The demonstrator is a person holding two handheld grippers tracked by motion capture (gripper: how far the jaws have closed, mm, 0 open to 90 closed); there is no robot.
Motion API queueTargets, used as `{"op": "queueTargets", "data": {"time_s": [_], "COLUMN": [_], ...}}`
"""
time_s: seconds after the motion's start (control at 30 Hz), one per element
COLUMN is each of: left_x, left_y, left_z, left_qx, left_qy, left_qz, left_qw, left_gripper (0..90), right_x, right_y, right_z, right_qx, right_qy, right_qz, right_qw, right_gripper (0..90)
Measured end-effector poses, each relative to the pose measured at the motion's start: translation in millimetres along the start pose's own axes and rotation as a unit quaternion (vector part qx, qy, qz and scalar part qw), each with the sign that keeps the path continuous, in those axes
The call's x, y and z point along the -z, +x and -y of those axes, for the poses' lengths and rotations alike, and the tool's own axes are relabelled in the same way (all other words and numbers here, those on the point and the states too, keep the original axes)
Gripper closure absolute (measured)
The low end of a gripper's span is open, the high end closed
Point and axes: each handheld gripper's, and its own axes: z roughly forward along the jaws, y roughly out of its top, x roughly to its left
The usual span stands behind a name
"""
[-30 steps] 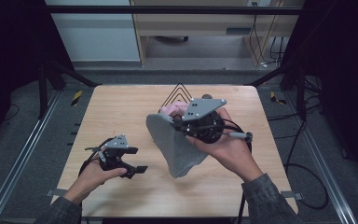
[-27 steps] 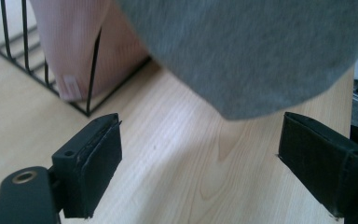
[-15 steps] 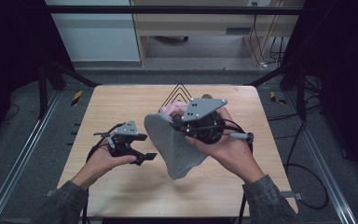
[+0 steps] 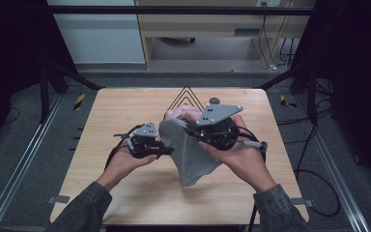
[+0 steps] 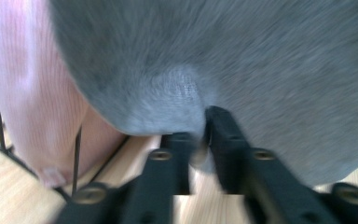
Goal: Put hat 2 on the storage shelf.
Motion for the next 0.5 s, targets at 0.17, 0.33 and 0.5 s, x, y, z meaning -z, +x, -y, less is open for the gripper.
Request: {"op": "queueTargets", "data": {"time_s": [0.17,0.33,0.5], "left_x": [2.8,16.8,35.5], "left_y": [-3.4,-5.8,-9.0], "left_z": [-7.8,-17.1,-31.3], "left_qx": [-0.008,-0.009,-0.016], "left_qy": [0.017,0.028,0.040], "left_qz": [-0.004,-0.012,-0.030], "left_qw": [0.9998,0.9995,0.9986], "left_gripper": [87.2,87.3,87.5], "right_x": [6.4,10.7,14.5], "right_y": [-10.7,-21.1,-30.5], "right_z": [13.5,21.3,24.5], "right_qx": [-0.021,-0.035,-0.051], "right_qy": [0.013,0.017,0.003], "right_qz": [0.017,0.031,0.045], "right_qw": [0.9995,0.9988,0.9977], "right_gripper": [86.2,86.2,86.3]}}
